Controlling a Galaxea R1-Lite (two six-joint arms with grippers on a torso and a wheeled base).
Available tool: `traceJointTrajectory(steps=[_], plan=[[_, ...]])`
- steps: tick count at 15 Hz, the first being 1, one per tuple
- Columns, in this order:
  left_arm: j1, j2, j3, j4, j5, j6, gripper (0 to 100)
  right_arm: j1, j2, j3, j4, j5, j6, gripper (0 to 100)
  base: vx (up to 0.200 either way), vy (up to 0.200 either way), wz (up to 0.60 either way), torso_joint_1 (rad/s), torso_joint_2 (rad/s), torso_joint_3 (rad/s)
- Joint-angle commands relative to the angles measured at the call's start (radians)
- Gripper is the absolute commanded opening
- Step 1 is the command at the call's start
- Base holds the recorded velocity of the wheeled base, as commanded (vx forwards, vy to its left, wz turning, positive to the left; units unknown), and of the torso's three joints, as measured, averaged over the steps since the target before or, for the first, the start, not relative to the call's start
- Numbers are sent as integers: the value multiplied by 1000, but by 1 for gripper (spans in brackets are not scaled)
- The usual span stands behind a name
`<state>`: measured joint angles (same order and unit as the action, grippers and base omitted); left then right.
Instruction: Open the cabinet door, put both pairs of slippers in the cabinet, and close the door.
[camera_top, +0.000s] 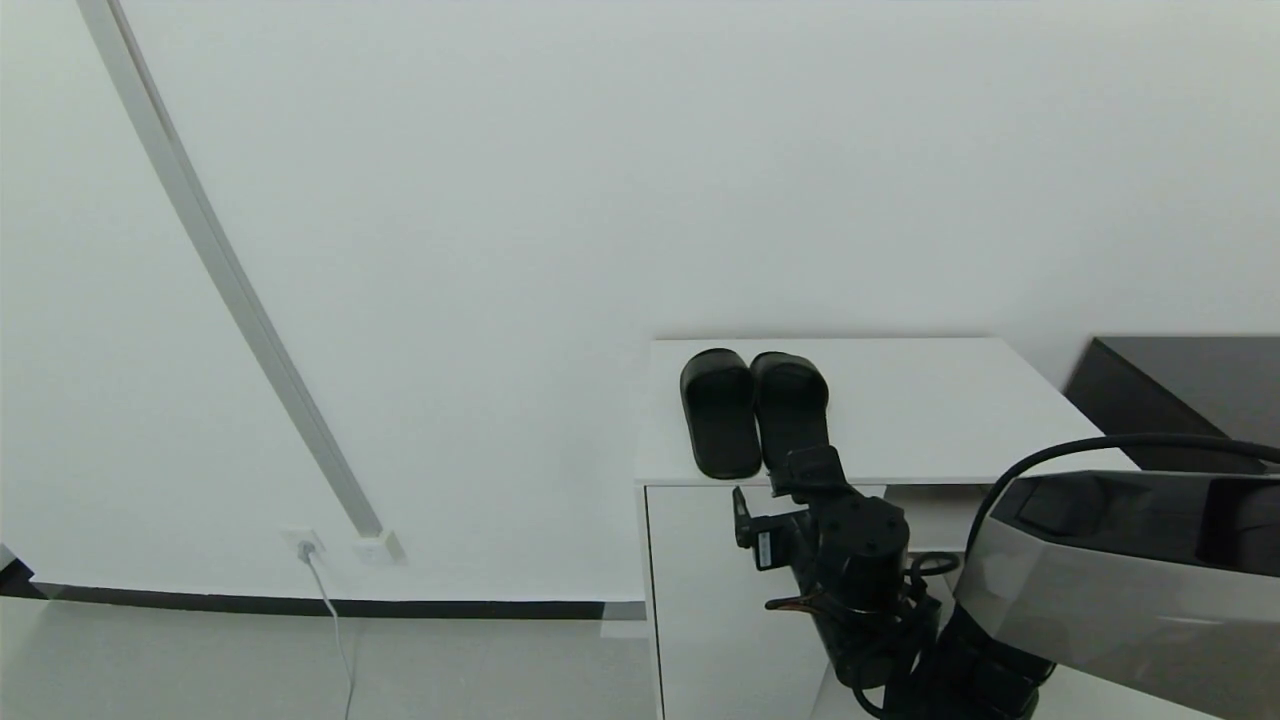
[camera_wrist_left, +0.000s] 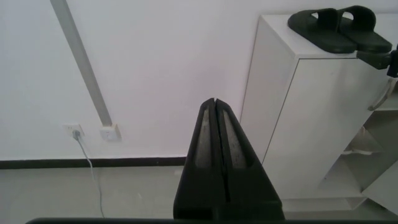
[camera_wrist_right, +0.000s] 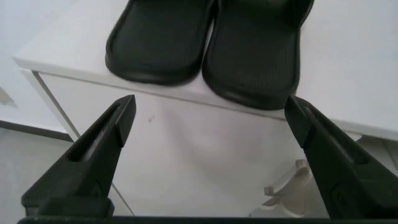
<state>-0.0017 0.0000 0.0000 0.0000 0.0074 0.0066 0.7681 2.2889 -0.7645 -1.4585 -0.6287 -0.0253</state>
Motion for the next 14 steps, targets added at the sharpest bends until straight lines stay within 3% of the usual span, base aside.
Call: traceJointTrajectory(steps=[1, 4, 10, 11, 14], plan=[[0, 2, 0, 0, 0, 1, 0, -1, -3, -6, -3, 3, -1, 100, 0, 0, 0, 168, -369, -193], [0, 2, 0, 0, 0, 0, 0, -15, -3, -3, -46, 58, -7, 100, 0, 0, 0, 170, -352, -194], [0, 2, 0, 0, 0, 0, 0, -23, -39, -35, -16, 60, -42, 100, 0, 0, 0, 15, -35, -15], [0, 2, 0, 0, 3, -2, 0, -18, -63, -55, 29, 58, -33, 100, 0, 0, 0, 0, 0, 0], [0, 2, 0, 0, 3, -2, 0, -12, -158, -184, 395, 53, 116, 100, 0, 0, 0, 0, 0, 0]])
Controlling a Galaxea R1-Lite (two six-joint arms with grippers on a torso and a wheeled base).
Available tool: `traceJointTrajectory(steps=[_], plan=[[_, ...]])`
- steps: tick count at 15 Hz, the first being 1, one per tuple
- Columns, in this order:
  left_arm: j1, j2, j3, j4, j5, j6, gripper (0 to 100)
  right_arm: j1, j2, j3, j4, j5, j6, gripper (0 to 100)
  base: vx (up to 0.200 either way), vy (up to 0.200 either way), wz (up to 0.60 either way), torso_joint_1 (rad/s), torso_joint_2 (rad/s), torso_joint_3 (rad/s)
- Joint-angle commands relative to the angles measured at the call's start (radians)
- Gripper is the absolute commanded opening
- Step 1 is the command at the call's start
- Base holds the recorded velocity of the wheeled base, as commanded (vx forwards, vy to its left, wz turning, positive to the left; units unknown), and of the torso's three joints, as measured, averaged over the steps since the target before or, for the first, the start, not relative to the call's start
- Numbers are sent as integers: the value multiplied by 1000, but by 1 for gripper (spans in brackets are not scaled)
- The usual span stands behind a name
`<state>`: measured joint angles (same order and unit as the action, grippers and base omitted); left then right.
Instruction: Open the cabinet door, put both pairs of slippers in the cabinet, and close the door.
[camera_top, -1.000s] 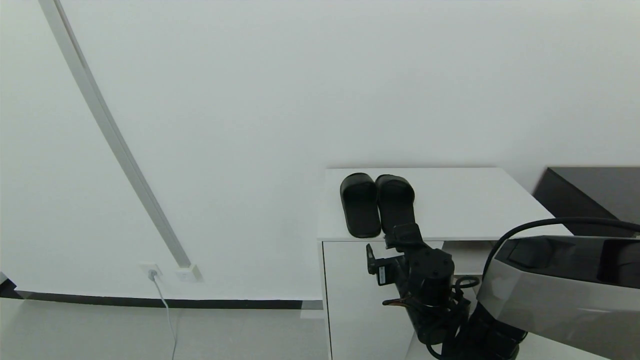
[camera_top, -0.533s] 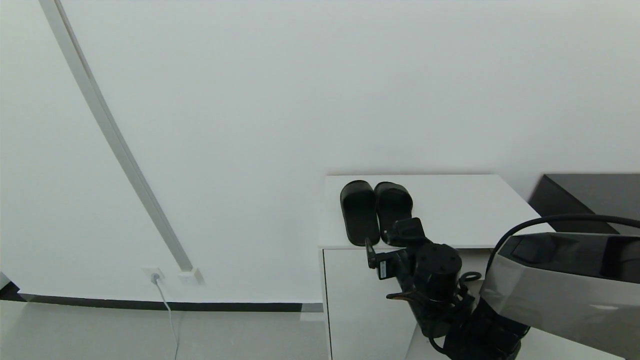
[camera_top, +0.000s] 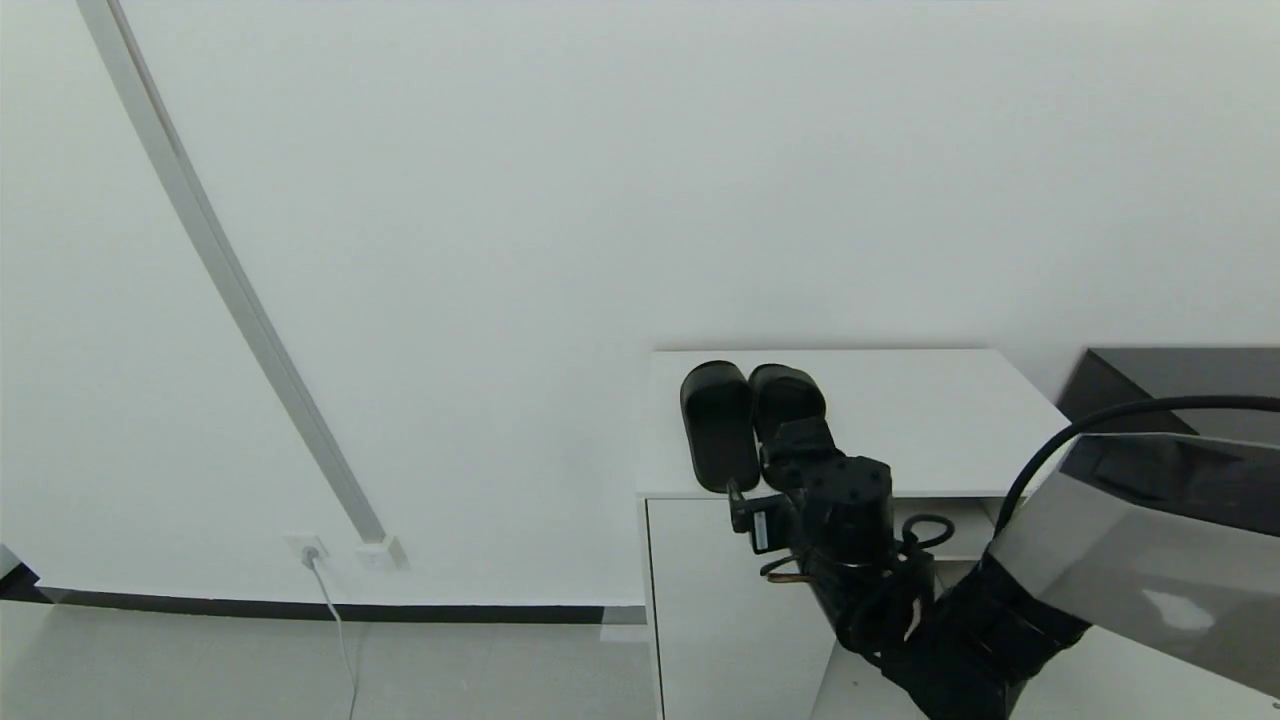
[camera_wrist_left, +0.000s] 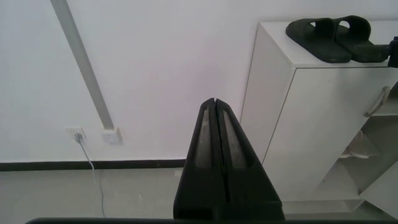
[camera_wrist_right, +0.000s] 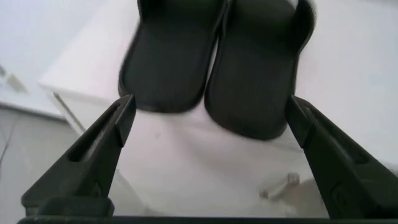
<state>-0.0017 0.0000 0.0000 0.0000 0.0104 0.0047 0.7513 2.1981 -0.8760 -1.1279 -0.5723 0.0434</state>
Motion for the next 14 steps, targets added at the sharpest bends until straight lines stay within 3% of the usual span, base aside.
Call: traceJointTrajectory(steps=[1, 5, 11, 14], plan=[[0, 2, 0, 0, 0, 0, 0, 7, -97, -127, 188, -6, 90, 100, 0, 0, 0, 0, 0, 0], [0, 2, 0, 0, 0, 0, 0, 7, -139, -334, 553, -63, 217, 100, 0, 0, 0, 0, 0, 0], [0, 2, 0, 0, -3, 0, 0, 10, -120, -340, 580, -93, 257, 100, 0, 0, 0, 0, 0, 0], [0, 2, 0, 0, -4, 1, 0, 11, -112, -319, 574, -95, 259, 100, 200, 0, 0, -1, 2, 4]])
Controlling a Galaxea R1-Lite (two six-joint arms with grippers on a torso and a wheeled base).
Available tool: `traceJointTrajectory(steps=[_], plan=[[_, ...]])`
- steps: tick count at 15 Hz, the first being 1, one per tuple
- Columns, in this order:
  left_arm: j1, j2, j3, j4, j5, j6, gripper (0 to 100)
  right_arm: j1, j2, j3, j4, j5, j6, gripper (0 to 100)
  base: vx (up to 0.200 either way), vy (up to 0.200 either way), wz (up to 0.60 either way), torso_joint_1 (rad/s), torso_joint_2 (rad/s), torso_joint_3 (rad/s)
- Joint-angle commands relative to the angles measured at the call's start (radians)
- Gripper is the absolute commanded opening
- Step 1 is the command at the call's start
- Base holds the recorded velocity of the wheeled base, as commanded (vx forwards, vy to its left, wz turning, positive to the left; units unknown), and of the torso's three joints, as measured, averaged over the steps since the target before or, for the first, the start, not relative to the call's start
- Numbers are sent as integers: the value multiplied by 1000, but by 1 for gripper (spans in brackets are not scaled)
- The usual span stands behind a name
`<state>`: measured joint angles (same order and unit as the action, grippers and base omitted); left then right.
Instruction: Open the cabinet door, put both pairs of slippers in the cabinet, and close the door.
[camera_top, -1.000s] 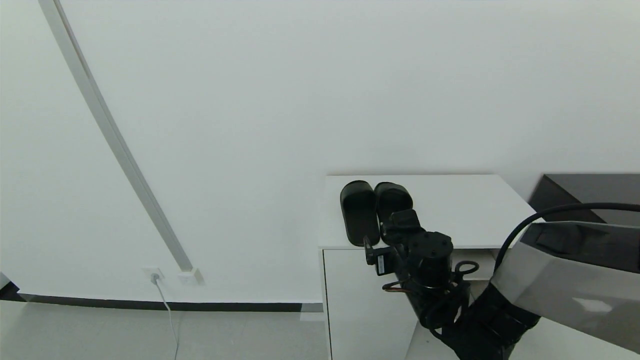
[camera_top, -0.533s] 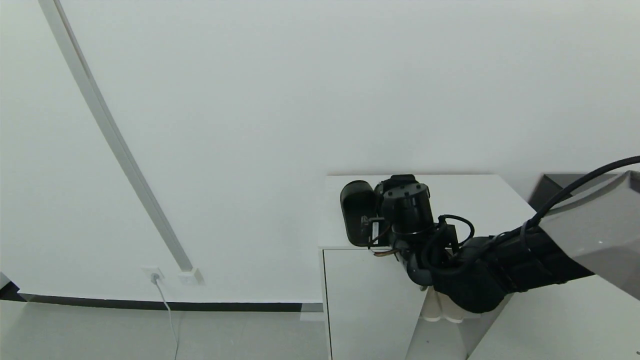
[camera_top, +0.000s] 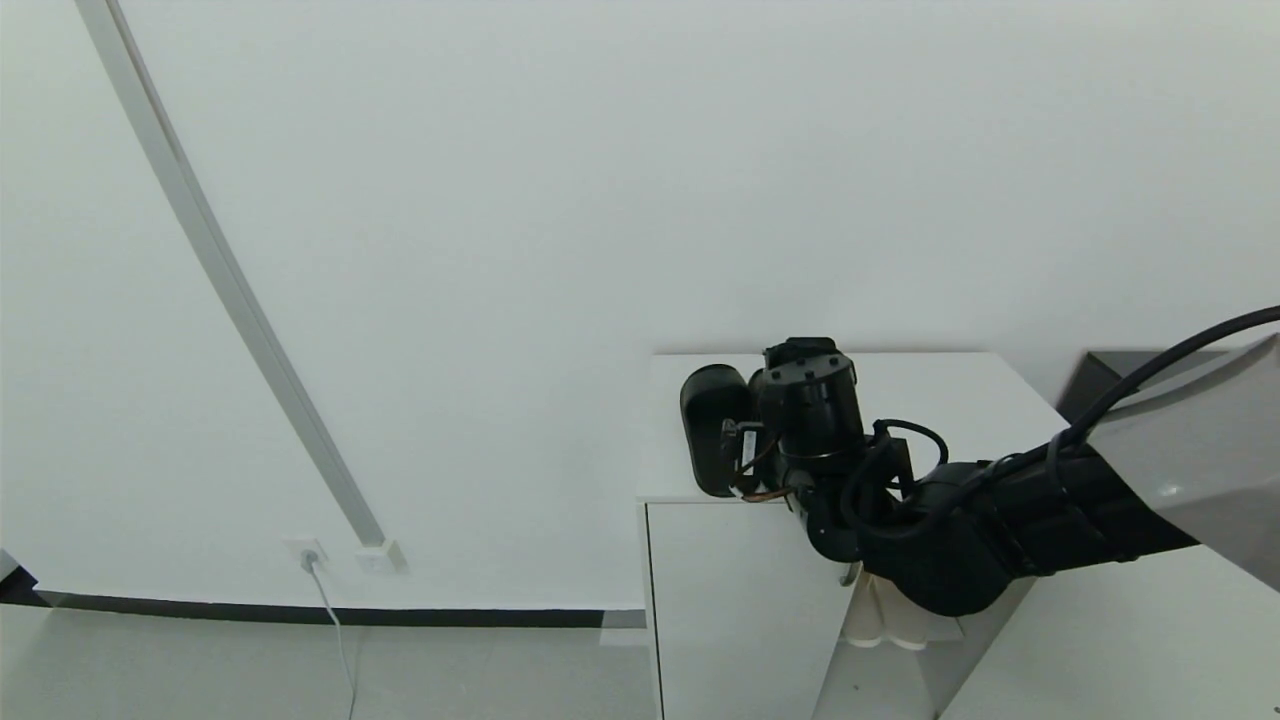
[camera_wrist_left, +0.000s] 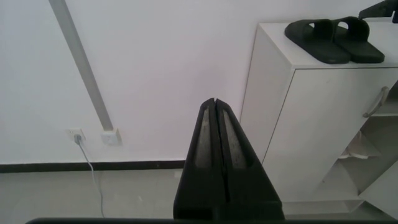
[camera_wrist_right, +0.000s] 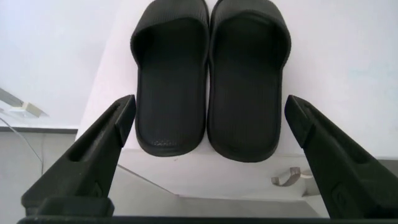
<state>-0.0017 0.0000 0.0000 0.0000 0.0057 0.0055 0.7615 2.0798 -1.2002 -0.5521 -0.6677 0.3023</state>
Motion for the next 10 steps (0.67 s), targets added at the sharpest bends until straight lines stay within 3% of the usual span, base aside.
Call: traceJointTrajectory(steps=[1, 2, 10], plan=[[0, 2, 0, 0, 2, -1, 0, 1, 5, 14, -3, 0, 1, 100, 200, 0, 0, -27, -2, 7], [0, 2, 0, 0, 5, -2, 0, 4, 3, 30, -12, -9, 3, 100, 200, 0, 0, 2, 7, 2], [0, 2, 0, 0, 7, -4, 0, 15, 36, 37, -51, -24, 4, 100, 0, 0, 0, 0, 0, 0]])
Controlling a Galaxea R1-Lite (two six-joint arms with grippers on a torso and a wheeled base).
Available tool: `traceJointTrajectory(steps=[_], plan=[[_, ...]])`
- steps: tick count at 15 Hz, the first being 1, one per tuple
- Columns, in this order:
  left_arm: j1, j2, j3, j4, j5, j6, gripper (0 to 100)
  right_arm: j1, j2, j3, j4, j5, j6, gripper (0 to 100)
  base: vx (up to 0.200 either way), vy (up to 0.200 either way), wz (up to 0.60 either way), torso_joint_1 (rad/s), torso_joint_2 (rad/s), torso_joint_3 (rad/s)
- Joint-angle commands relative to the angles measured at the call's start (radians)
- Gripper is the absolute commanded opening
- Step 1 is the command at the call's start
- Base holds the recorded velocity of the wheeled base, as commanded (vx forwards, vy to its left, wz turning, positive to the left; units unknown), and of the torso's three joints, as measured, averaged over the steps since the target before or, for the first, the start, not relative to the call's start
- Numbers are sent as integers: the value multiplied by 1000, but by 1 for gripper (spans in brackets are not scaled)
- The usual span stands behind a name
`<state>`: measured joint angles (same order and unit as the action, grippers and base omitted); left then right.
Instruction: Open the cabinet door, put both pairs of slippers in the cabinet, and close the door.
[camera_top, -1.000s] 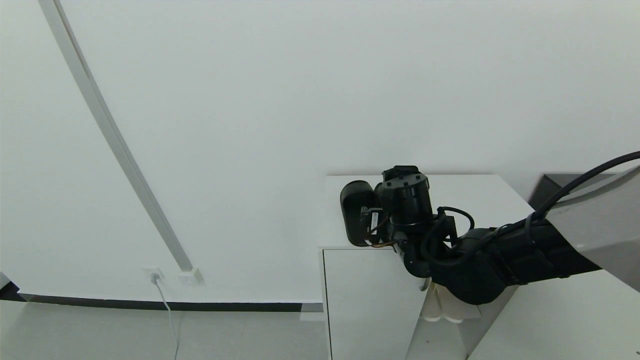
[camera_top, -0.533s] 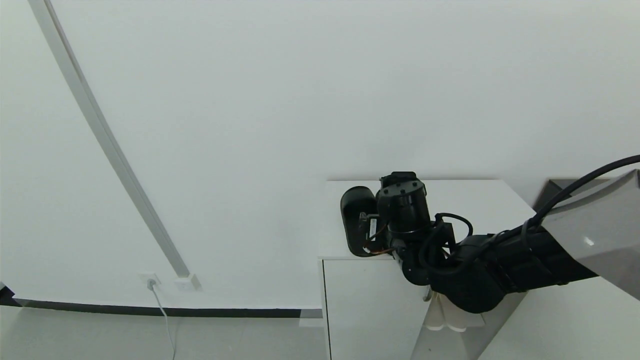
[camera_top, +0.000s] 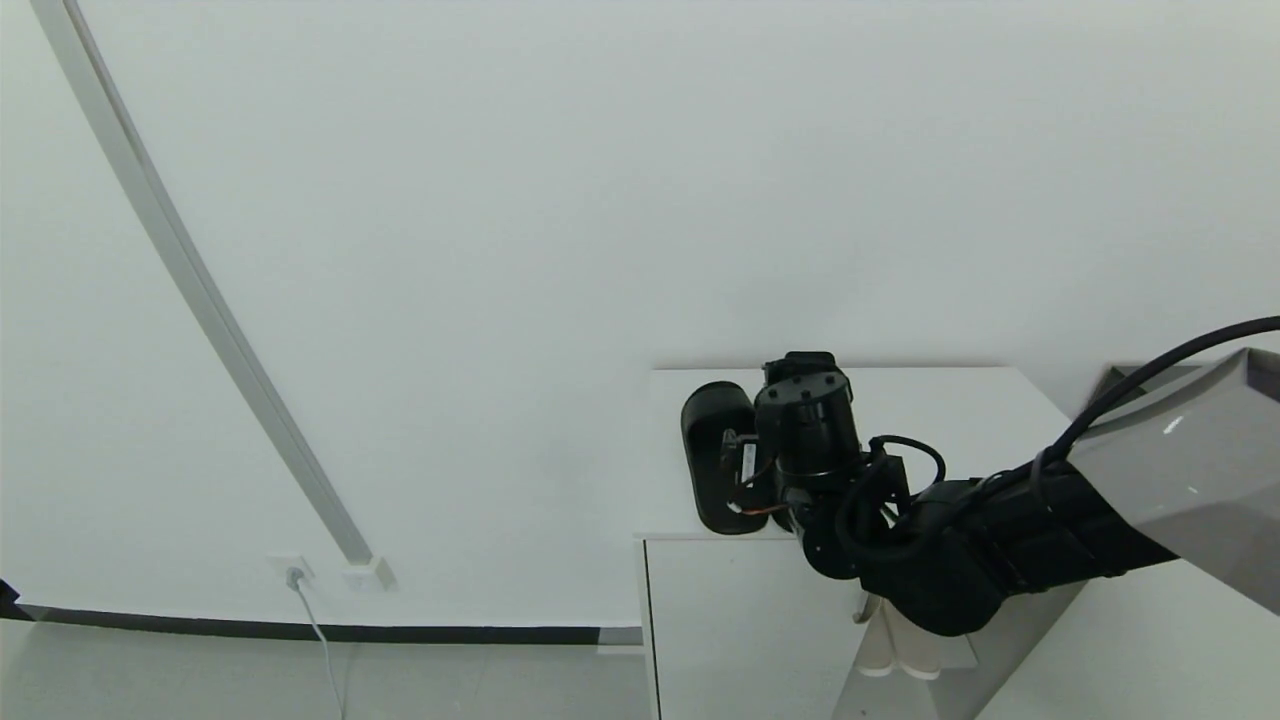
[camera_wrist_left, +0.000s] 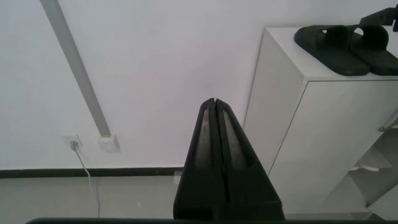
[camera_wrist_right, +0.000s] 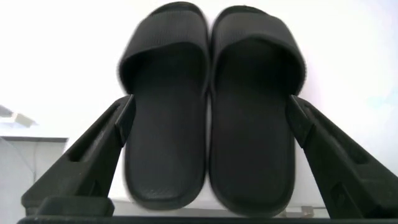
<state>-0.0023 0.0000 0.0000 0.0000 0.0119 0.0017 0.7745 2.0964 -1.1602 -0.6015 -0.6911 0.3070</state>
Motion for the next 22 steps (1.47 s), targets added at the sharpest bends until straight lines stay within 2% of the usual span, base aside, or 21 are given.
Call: traceJointTrajectory(steps=[1, 13, 22], plan=[[1, 2, 0, 0, 0, 0, 0, -1, 30, -4, -11, 1, -2, 100, 0, 0, 0, 0, 0, 0], [1, 2, 0, 0, 0, 1, 0, -52, 149, -96, -47, 12, -8, 100, 0, 0, 0, 0, 0, 0], [1, 2, 0, 0, 0, 0, 0, -101, 277, -265, -46, 59, -71, 100, 0, 0, 0, 0, 0, 0]])
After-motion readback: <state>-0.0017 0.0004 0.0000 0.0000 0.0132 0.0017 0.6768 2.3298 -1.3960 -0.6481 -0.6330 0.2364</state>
